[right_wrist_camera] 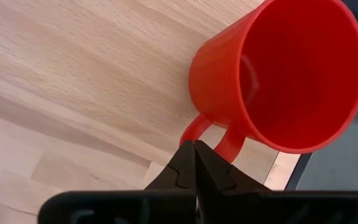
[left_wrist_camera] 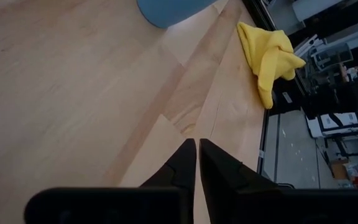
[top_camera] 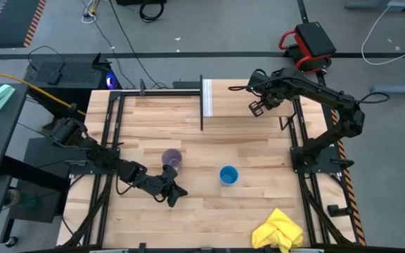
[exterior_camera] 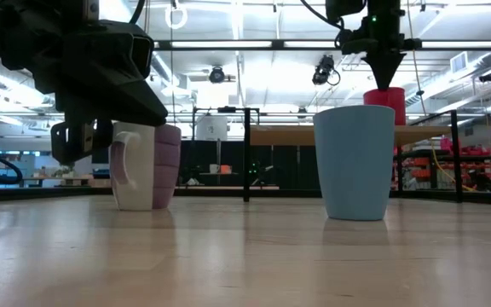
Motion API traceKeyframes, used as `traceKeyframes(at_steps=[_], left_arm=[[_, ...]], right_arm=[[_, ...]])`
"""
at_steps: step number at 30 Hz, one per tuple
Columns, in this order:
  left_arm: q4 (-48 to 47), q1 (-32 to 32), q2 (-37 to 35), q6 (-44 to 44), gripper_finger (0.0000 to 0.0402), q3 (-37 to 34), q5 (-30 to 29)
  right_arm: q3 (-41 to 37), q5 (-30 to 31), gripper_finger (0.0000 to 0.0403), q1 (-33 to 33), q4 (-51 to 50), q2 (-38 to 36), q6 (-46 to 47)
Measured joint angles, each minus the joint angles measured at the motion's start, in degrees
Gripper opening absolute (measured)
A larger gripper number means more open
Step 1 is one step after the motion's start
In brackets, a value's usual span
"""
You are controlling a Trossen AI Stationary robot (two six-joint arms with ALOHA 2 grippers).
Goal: Stack small to large cups/mugs on shelf
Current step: Put the red mug on the shelf, then put the blue cup on the shelf
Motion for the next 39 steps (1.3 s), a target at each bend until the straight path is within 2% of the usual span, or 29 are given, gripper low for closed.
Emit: traceKeyframes(at_steps=[7, 16, 19, 28, 39], left_arm=[[0.0, 0.0, 0.0, 0.0, 0.0036, 0.0, 0.0], [0.0, 0.0, 0.0, 0.6, 0.0028, 0.0, 0.0], [0.0, 0.0, 0.0, 1.6, 0.0033, 0.0, 0.0], [0.0, 0.0, 0.0, 2.1, 0.0029, 0.0, 0.0], [0.0, 0.0, 0.0, 3.5, 0.0038, 0.0, 0.4]], right_arm=[[0.5, -0.6, 0.0010, 0.3, -0.1, -0.9, 0.9], [11.8, -11.1, 0.0021, 7.4, 0.1, -2.4, 5.7], [16.8, -13.4, 0.0020, 12.3, 1.5, -2.4, 7.0], [27.3, -13.1, 0.0020, 29.9, 2.4, -2.4, 16.1], [25.4, -1.3, 0.0020, 52.2, 0.9, -2.2, 37.6]])
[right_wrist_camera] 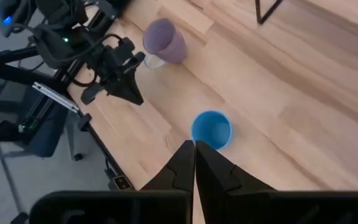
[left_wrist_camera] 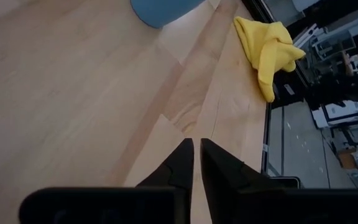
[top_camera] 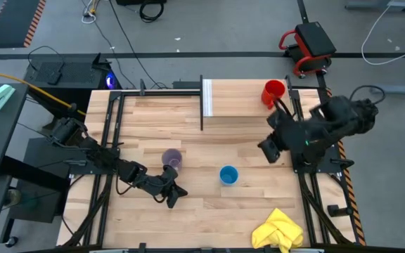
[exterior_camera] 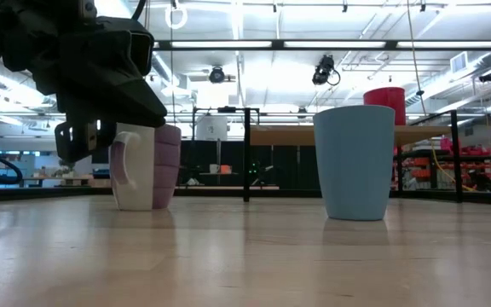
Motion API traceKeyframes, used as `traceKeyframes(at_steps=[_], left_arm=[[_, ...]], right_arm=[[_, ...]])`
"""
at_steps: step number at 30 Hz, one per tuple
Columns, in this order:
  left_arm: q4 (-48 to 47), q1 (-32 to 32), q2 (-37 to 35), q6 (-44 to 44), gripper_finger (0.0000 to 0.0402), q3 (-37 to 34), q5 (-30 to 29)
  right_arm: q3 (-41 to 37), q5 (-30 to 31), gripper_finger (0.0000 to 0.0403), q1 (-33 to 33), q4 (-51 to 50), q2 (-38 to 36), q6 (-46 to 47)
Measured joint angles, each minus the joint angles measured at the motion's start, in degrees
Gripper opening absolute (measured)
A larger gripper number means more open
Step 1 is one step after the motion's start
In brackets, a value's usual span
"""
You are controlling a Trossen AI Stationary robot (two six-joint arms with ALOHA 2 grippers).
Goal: Stack small to large cups/mugs on shelf
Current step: Put the blue cup on the shelf
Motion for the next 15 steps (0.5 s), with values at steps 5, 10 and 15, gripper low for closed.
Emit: traceKeyframes(at_steps=[5, 10, 15], left_arm=[[0.0, 0.0, 0.0, 0.9, 0.0039, 0.0, 0.0], [0.0, 0.0, 0.0, 1.4, 0.0035, 0.0, 0.0], [0.0, 0.0, 0.0, 1.5, 0.0030, 0.0, 0.0]], right_arm=[[-2.3, 6.9, 0.0020, 8.0, -0.9, 0.0, 10.4], [-9.3, 8.1, 0.0020, 13.0, -1.0, 0.0, 16.5], [-17.4, 7.6, 0.0020, 14.6, -1.0, 0.0, 19.2]])
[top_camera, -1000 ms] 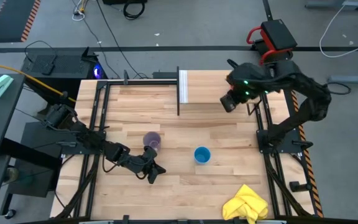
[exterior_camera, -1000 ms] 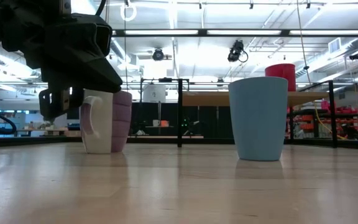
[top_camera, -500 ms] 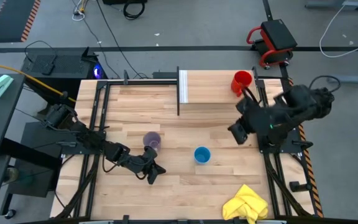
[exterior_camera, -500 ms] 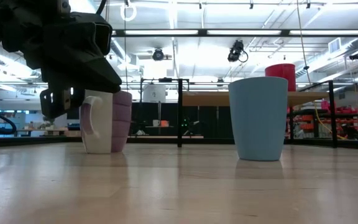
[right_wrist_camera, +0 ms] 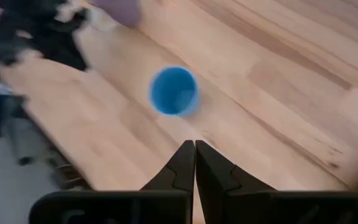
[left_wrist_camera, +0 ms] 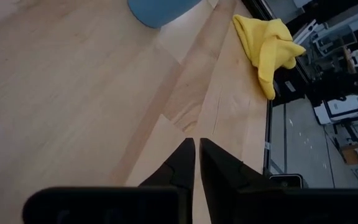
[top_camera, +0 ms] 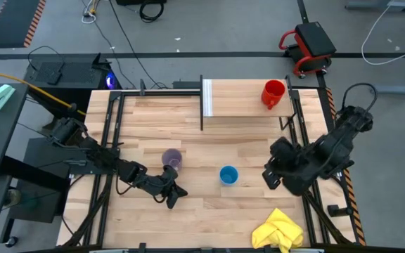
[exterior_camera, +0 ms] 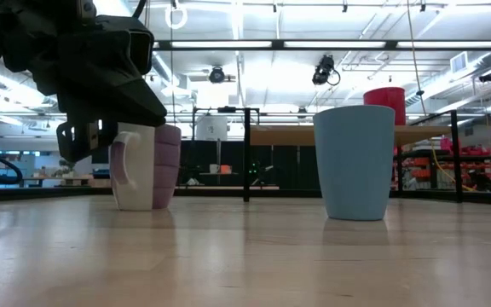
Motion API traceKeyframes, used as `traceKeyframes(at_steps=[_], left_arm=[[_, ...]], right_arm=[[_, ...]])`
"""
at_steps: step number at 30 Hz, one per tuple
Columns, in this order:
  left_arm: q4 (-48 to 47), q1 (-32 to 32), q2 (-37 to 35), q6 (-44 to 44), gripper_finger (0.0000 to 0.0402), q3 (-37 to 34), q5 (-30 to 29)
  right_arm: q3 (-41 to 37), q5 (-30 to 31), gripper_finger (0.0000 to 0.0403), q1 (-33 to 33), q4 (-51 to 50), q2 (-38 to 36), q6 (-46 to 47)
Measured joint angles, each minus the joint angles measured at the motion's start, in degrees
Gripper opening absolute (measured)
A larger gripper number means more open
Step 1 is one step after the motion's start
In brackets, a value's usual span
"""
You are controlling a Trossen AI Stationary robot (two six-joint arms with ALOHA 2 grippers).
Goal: Stack small to large cups/mugs on shelf
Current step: Put the blue cup on the shelf
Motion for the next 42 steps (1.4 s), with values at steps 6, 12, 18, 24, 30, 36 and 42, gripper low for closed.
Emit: traceKeyframes(at_steps=[6, 12, 18, 24, 30, 36, 42], left_arm=[[0.0, 0.0, 0.0, 0.0, 0.0036, 0.0, 0.0], [0.0, 0.0, 0.0, 0.0, 0.0038, 0.0, 0.0], [0.0, 0.0, 0.0, -0.1, 0.0037, 0.0, 0.0], [0.0, 0.0, 0.0, -0.1, 0.0033, 0.0, 0.0], [-0.1, 0.0, 0.0, -0.2, 0.0040, 0.0, 0.0], [0.0, 0.0, 0.0, -0.2, 0.0035, 0.0, 0.0], [0.0, 0.0, 0.0, -0.2, 0.0039, 0.0, 0.0]], right_arm=[[-7.1, -5.6, 0.0020, -2.9, 0.0, 0.0, 2.2], [-8.7, -10.1, 0.0039, -7.9, 0.0, 0.0, -3.5], [-7.2, -12.3, 0.0075, -13.3, 0.2, 0.0, -9.7], [-7.2, -16.1, 0.0097, -19.3, 6.3, 0.5, -16.6], [-7.3, -18.2, 0.0097, -23.2, 9.4, 3.8, -23.6], [-7.4, -20.3, 0.0097, -25.1, 10.4, 10.4, -30.6], [-7.4, -21.0, 0.0096, -25.1, 13.0, 15.7, -35.4]])
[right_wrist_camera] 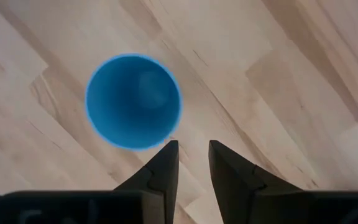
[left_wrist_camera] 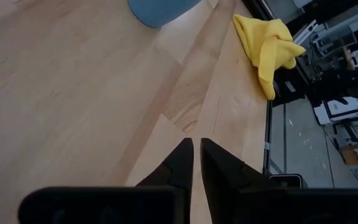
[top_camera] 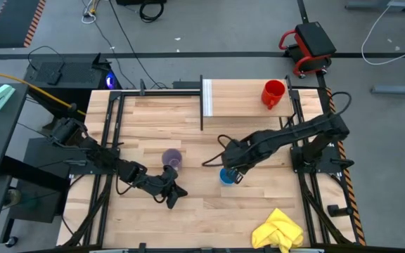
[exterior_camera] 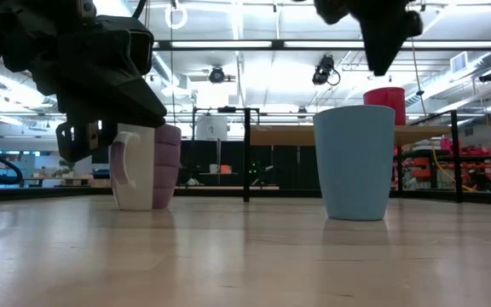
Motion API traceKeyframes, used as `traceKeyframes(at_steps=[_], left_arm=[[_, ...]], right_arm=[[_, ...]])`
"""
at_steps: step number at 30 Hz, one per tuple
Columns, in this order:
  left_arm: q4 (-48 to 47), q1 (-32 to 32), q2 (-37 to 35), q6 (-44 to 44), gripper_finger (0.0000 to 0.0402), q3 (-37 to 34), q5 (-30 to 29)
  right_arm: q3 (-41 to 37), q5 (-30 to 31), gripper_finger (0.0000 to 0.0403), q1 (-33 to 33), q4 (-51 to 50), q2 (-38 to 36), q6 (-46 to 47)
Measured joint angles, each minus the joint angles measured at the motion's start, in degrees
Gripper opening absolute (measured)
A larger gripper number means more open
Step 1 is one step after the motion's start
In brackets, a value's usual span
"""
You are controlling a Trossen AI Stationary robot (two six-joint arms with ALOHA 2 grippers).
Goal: Stack small to large cups/mugs on shelf
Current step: Put the blue cup on the shelf
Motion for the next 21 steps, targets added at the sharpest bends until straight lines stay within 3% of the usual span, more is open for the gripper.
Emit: traceKeyframes(at_steps=[21], left_arm=[[-0.5, -0.7, 0.0, 0.2, 0.0043, 0.0, 0.1]], right_arm=[[-3.2, -0.4, 0.0095, -1.1, 7.2, 4.4, -2.9]])
